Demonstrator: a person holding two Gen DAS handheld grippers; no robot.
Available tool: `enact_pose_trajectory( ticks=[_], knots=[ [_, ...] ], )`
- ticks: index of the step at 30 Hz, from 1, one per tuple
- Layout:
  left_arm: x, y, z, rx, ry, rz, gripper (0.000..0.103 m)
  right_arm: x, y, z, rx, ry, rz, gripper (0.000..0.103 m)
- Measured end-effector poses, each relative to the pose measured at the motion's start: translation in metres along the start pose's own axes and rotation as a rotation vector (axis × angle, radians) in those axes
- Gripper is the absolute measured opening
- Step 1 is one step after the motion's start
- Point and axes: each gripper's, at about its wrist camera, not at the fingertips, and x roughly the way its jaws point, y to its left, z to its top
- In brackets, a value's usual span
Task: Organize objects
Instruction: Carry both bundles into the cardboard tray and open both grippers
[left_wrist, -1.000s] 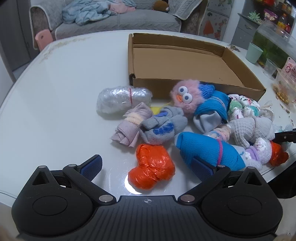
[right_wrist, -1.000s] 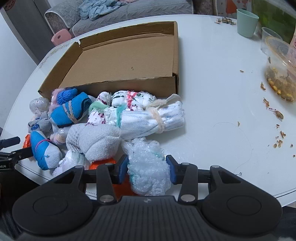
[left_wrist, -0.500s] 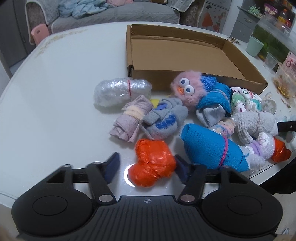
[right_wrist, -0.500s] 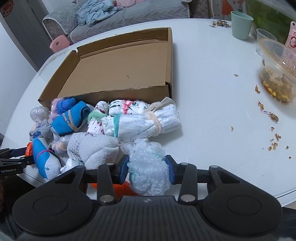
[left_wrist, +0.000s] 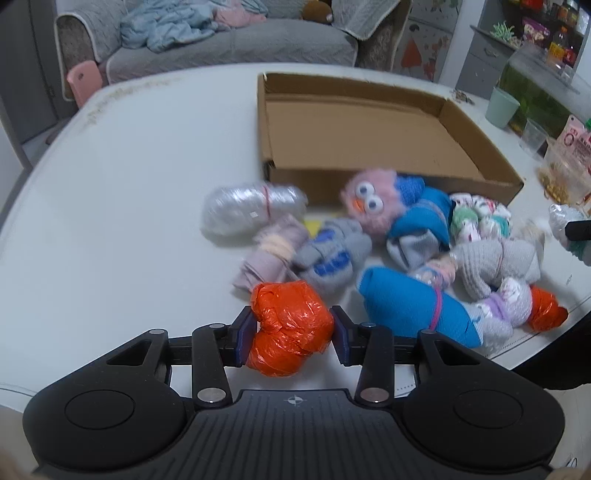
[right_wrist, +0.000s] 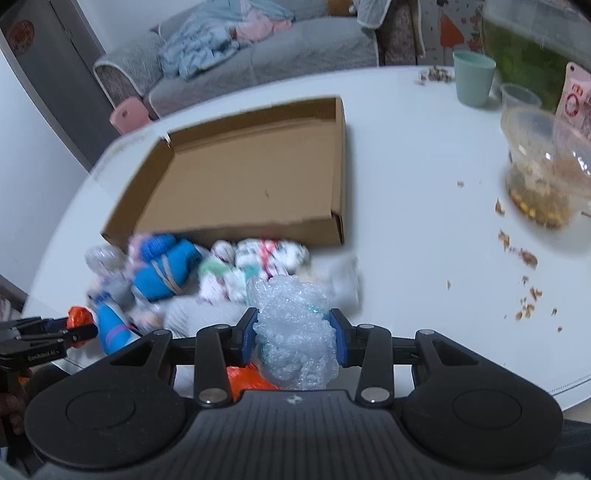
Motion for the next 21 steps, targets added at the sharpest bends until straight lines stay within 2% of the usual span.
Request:
enact_pose_trajectory(
  ticks=[7, 11, 14, 18, 21],
  knots=[
    [-0.025, 0.007, 0.026, -0.022, -0.072, 0.001, 0.049, -0.013, 0.0, 0.015, 0.012, -0.058, 0.031, 0.037],
    [-0.024, 0.002, 0.042, -0.014, -0.096, 0.001, 0.05, -0.012, -0.001, 0.026, 0.015, -0.073, 0.037, 0.037],
    [-0.021, -0.003, 0.054, -0.018, -0.106, -0.027, 0.05, -0.011, -0.001, 0.032, 0.028, -0.078, 0.056, 0.037],
    [-0.016, -0.014, 0.084, 0.022, -0.132, -0.034, 0.05, -0.008, 0.006, 0.048, 0.016, -0.093, 0.09, 0.037],
    [-0.007, -0.019, 0.116, 0.035, -0.159, -0.033, 0.05, -0.003, 0.016, 0.073, -0.013, -0.117, 0.125, 0.037]
  ],
)
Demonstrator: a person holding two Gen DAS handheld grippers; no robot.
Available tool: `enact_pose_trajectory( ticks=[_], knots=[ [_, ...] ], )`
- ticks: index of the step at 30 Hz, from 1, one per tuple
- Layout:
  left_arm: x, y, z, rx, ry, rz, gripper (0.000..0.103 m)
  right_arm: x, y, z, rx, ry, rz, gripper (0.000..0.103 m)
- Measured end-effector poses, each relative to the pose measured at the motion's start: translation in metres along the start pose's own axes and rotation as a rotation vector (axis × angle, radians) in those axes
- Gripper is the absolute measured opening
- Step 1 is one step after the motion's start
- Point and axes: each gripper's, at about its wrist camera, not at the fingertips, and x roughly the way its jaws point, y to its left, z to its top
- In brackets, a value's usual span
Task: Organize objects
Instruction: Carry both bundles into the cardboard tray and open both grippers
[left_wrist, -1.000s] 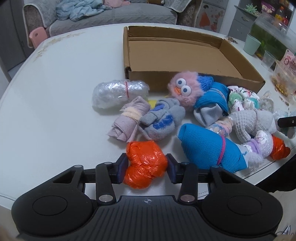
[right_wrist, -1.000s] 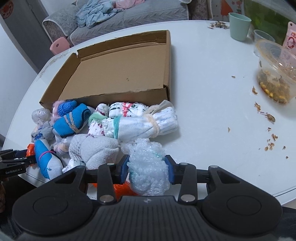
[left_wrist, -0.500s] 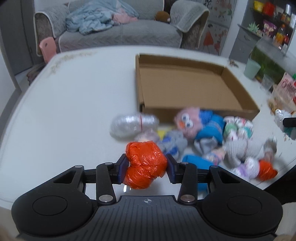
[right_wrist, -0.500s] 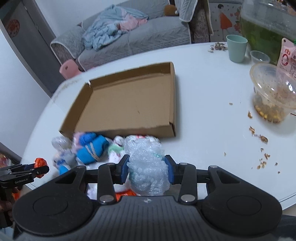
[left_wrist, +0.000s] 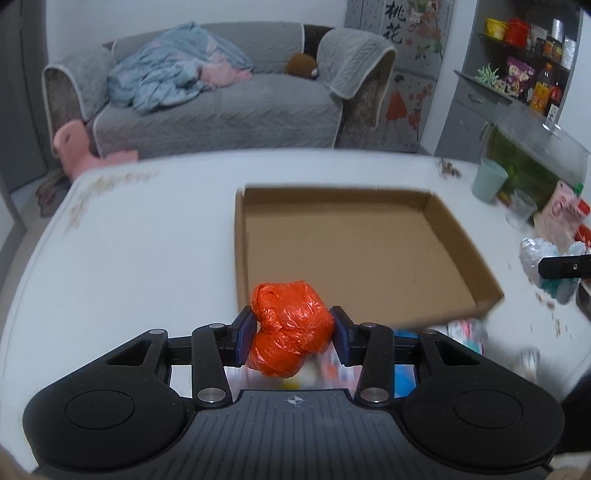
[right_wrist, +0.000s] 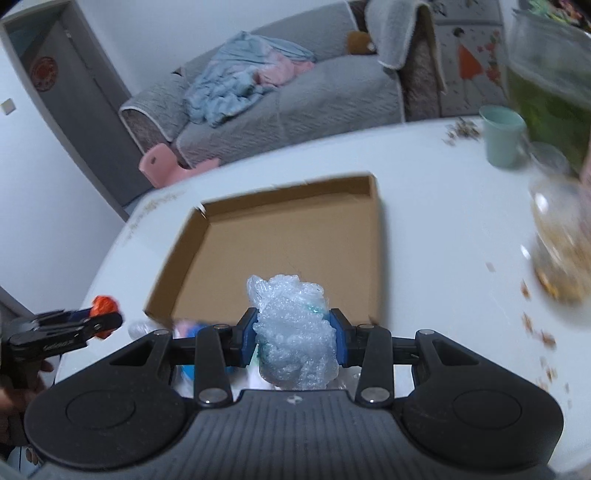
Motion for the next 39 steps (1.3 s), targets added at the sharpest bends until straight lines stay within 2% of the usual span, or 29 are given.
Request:
enact_pose_trajectory(
  ticks=[5, 8, 12, 18, 25, 30, 34, 35, 39],
  knots=[
    [0.047, -0.005, 0.047, 0.051, -0.021, 0.014, 0.05, 0.039, 0.017, 0.051, -0.039, -0.038, 0.075, 0.037],
    [0.085, -0.01, 0.066, 0.105, -0.023, 0.028, 0.05, 0.081, 0.026, 0.077, -0.044, -0.037, 0.13, 0.037],
    [0.132, -0.015, 0.077, 0.204, 0.004, 0.078, 0.05, 0.139, 0.029, 0.093, -0.006, -0.019, 0.185, 0.037],
    [0.175, -0.014, 0.077, 0.317, 0.031, 0.096, 0.05, 0.201, 0.033, 0.096, 0.046, 0.043, 0.2, 0.037],
    [0.196, -0.013, 0.077, 0.349, 0.065, 0.08, 0.05, 0.226, 0.037, 0.094, 0.029, 0.109, 0.166, 0.037],
    [0.205, -0.009, 0.077, 0.352, 0.085, 0.089, 0.054, 0.236, 0.039, 0.091, 0.014, 0.14, 0.144, 0.037],
    [0.207, -0.004, 0.075, 0.339, 0.088, 0.115, 0.073, 0.236, 0.038, 0.091, 0.023, 0.155, 0.147, 0.043],
    [0.206, -0.005, 0.075, 0.337, 0.084, 0.11, 0.076, 0.234, 0.038, 0.092, 0.022, 0.153, 0.147, 0.047],
    [0.201, -0.005, 0.081, 0.339, 0.068, 0.103, 0.082, 0.228, 0.038, 0.093, 0.029, 0.145, 0.146, 0.053]
  ],
)
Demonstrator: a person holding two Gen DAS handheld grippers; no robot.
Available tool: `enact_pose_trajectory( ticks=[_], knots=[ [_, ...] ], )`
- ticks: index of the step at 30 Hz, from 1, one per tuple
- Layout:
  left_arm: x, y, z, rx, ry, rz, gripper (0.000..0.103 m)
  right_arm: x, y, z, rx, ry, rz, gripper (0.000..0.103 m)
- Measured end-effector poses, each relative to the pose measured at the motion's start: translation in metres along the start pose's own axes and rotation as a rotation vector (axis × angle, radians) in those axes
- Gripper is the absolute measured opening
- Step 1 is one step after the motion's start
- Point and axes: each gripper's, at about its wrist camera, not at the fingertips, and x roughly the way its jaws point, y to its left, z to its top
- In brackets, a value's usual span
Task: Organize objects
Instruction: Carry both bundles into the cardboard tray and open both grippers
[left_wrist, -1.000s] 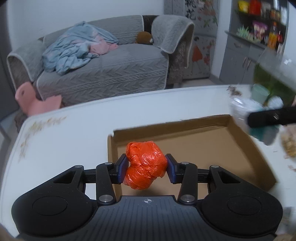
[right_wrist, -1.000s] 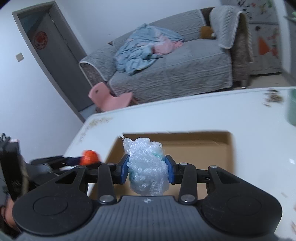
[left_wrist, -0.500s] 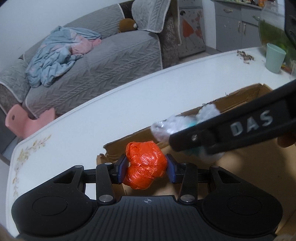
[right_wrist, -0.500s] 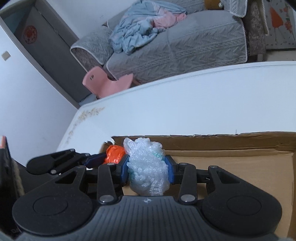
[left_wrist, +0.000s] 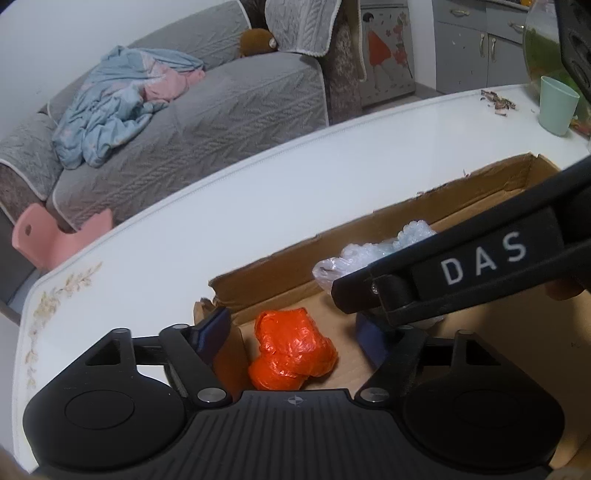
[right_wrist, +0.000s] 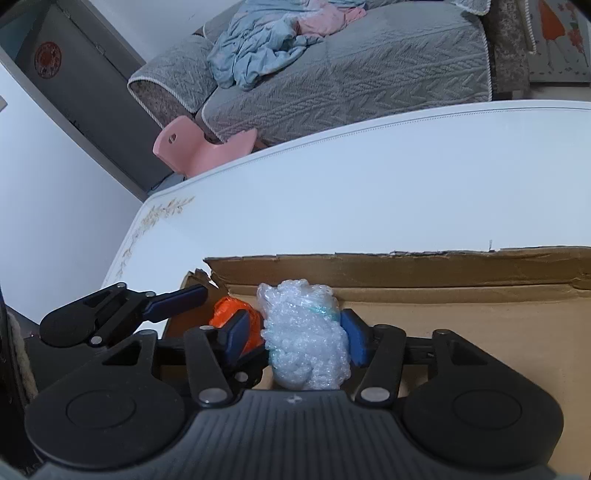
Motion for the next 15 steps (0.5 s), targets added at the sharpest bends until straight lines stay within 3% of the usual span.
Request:
enact_pose_trajectory(
  ticks=[15],
  knots=[
    [-0.024, 0.008, -0.001, -0.074, 0.016, -0.006, 0.087, 0.002, 0.014, 0.006, -0.054, 0.023, -0.046, 0.057]
  ],
)
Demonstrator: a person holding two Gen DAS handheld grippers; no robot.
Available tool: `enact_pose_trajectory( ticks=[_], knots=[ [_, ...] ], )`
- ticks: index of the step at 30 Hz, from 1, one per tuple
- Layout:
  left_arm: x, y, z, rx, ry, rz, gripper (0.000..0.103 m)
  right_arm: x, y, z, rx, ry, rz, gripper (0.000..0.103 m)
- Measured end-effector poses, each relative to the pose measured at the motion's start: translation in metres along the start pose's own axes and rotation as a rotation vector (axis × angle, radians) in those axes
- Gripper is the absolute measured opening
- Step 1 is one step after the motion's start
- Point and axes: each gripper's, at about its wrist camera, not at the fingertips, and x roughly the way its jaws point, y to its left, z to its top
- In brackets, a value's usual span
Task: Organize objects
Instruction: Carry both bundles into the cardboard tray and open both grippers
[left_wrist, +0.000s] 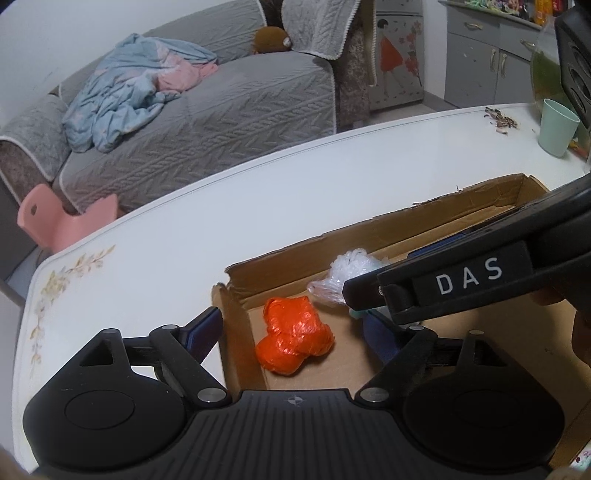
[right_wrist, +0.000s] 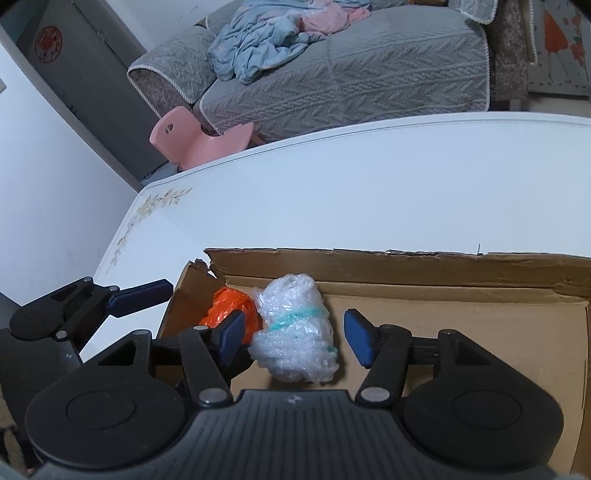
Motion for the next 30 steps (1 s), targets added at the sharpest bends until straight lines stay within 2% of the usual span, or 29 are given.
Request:
enact_pose_trajectory(
  ticks=[7, 16, 24, 30],
  knots=[
    [-0.01, 0.011, -0.002, -0.063, 0.01, -0.016, 0.088, -0.004, 0.013, 0.003, -0.052, 0.011, -0.032, 0.058],
    [-0.035, 0.033, -0.015, -0.217, 0.031, -0.048, 0.091, -0.017, 0.028, 0.003, -0.145, -0.004, -0.085, 0.072],
    [-0.062, 0.046, -0.034, -0.337, 0.053, -0.034, 0.094, -0.04, 0.038, 0.002, -0.19, -0.039, -0.112, 0.08],
    [-0.079, 0.042, -0.049, -0.394, 0.073, -0.013, 0.094, -0.048, 0.043, -0.002, -0.21, -0.041, -0.121, 0.08]
  ],
)
